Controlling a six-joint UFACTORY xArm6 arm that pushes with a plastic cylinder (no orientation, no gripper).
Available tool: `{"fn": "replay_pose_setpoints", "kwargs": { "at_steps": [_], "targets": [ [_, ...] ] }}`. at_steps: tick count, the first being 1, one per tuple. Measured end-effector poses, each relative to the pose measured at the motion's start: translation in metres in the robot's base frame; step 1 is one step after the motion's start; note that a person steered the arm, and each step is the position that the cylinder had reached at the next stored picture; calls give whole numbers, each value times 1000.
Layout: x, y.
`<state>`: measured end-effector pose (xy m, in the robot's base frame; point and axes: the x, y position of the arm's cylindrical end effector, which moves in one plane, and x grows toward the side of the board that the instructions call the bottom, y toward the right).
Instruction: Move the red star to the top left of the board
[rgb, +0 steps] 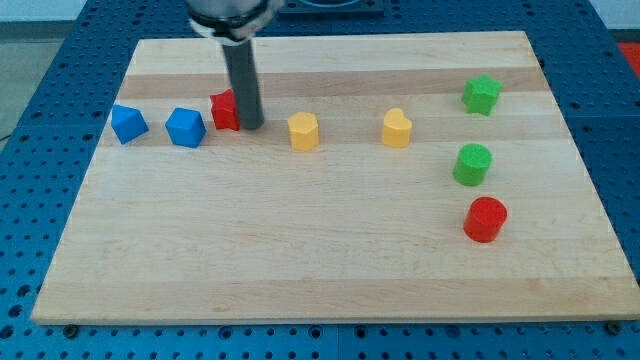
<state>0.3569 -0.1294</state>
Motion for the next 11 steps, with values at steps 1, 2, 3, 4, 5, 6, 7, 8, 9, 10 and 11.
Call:
{"fn": "replay_pose_setpoints", "kwargs": {
  "at_steps": [1,2,3,4,5,6,7,8,9,10,11],
  "targets": [
    [-46,-57],
    [-64,-74],
    [-30,-54],
    [-9,-67],
    [-39,-117],
    [-60,-118],
    [-60,-141],
    [-58,-175],
    [-68,-145],
    [-97,-117],
    [-69,-117]
  ]
}}
